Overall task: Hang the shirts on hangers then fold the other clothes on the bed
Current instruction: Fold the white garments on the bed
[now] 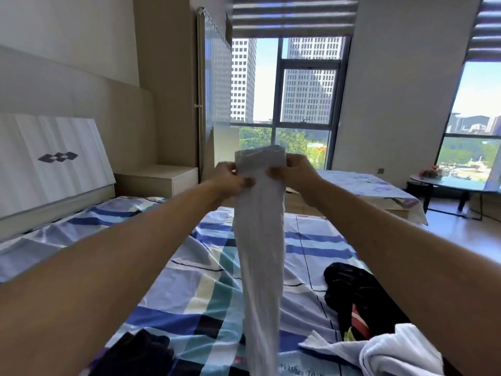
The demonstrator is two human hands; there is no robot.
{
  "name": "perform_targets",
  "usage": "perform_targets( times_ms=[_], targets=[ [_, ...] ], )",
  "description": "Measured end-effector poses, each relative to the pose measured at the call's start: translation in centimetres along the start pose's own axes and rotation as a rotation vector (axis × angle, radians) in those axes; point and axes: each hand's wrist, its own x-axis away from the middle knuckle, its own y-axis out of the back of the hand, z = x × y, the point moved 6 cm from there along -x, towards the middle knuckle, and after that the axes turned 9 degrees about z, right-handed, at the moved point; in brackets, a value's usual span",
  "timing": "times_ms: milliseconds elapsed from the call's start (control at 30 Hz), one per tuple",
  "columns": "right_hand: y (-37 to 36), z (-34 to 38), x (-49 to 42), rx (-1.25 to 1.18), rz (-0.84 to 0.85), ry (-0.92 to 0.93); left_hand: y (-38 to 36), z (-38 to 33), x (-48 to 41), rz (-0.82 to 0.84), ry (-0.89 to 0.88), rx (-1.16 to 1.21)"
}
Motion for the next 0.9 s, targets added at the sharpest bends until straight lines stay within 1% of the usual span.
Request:
perform_targets(
  times_ms=[100, 167, 233, 300, 400, 467, 567, 667, 733, 800, 900],
  targets=[
    [2.6, 5.0, -3.4, 0.009, -0.115, 0.12, 2.1, -6.3, -3.0, -0.095, -0.146, -0.086],
    [4.3, 8.6, -4.8, -0.018, -0.138, 0.196, 2.9, -10.9, -3.8, -0.108, -0.242, -0.106],
    [5.6, 11.5, -4.9, -0.032, -0.134, 0.274, 3.3, -14.3, -3.4, -0.088, -0.337, -0.094],
    [6.5, 13.5, -3.9, -0.062, -0.12, 0.339, 3.5, -16.3, -2.0, -0.055, -0.401, -0.079],
    [5.9, 13.8, -0.4, -0.186, -0.03, 0.386, 2.7, -16.1, 1.5, 0.026, -0.423, -0.085],
    [4.3, 12.0, 3.0, -0.26, 0.055, 0.387, 1.8, -14.4, 4.5, 0.077, -0.419, -0.139],
    [1.3, 6.4, 9.4, -0.328, 0.226, 0.348, -0.7, -8.6, 9.9, 0.242, -0.322, -0.122],
    [-1.8, -0.5, 16.3, -0.348, 0.39, 0.256, -4.4, -1.2, 15.6, 0.382, -0.229, -0.121],
    [-3.5, -4.3, 20.5, -0.411, 0.465, 0.151, -7.5, 3.6, 19.0, 0.512, -0.146, -0.096],
    [-4.6, -7.2, 23.3, -0.467, 0.518, 0.049, -10.7, 8.4, 21.7, 0.648, -0.067, -0.113],
    [-4.7, -8.5, 25.7, -0.607, 0.512, -0.015, -13.8, 14.8, 23.9, 0.796, -0.01, -0.326]
  ],
)
